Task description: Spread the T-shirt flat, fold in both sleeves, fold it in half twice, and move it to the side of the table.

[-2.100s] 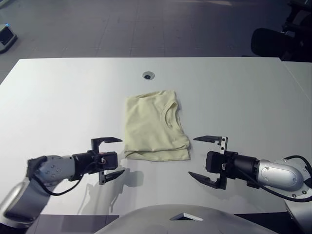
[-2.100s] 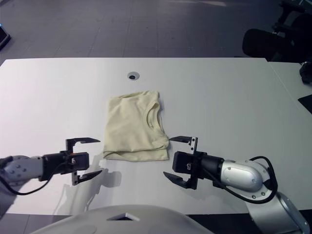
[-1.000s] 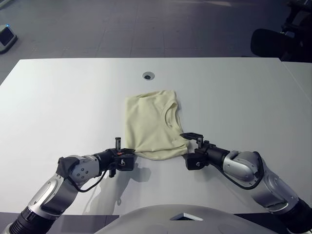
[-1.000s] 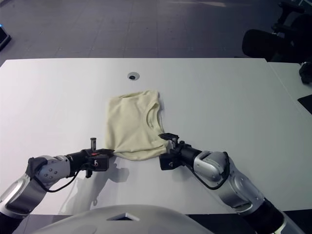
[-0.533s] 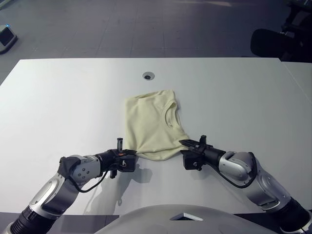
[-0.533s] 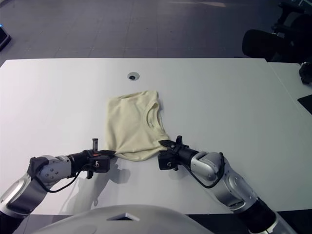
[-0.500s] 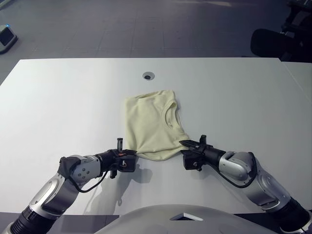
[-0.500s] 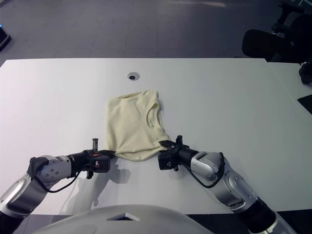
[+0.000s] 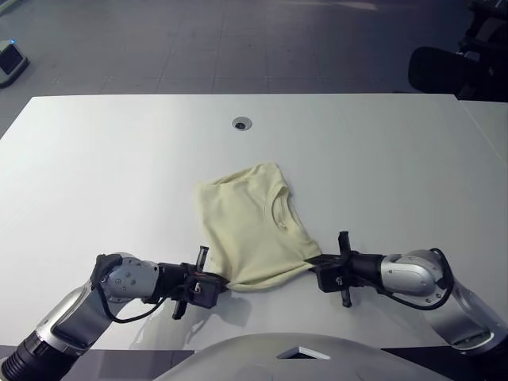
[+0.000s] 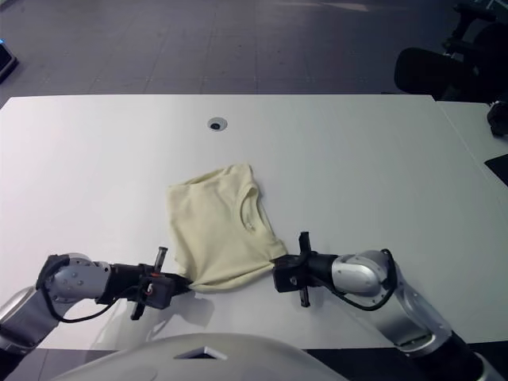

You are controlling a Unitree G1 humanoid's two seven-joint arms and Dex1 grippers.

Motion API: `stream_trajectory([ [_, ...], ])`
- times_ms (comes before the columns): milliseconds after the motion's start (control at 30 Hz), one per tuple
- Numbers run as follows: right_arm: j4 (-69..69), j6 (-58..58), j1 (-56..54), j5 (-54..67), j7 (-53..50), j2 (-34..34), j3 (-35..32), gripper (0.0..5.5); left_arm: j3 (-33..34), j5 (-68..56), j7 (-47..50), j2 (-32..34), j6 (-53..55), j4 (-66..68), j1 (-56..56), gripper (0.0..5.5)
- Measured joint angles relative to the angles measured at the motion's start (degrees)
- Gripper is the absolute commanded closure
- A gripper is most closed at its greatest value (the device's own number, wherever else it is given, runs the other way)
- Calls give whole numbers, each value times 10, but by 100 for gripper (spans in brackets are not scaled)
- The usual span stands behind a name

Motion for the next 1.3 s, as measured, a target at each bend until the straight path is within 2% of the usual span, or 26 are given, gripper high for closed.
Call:
stream_trajectory([
  [233, -44, 94, -5, 102, 98, -46, -22, 527, 12, -58, -39, 31, 85, -41, -6, 542],
  [467, -98, 209, -17, 183, 123, -65, -39, 527, 30, -103, -47, 36, 168, -83, -37, 542],
  [733, -128, 302, -56, 315, 129, -72, -98, 528, 68, -169, -120, 123, 207, -110, -44, 542],
  [900, -111, 349, -81, 414, 149, -82, -141, 528, 77, -236, -146, 124, 257, -93, -108, 542],
  [1033, -63, 361, -126, 453, 157, -83, -145, 528, 68, -276, -167, 117, 301, -48, -177, 542],
  [1300, 98, 381, -268, 494, 180, -63, -109, 529, -21, -265, -219, 45, 344, 122, -368, 543],
])
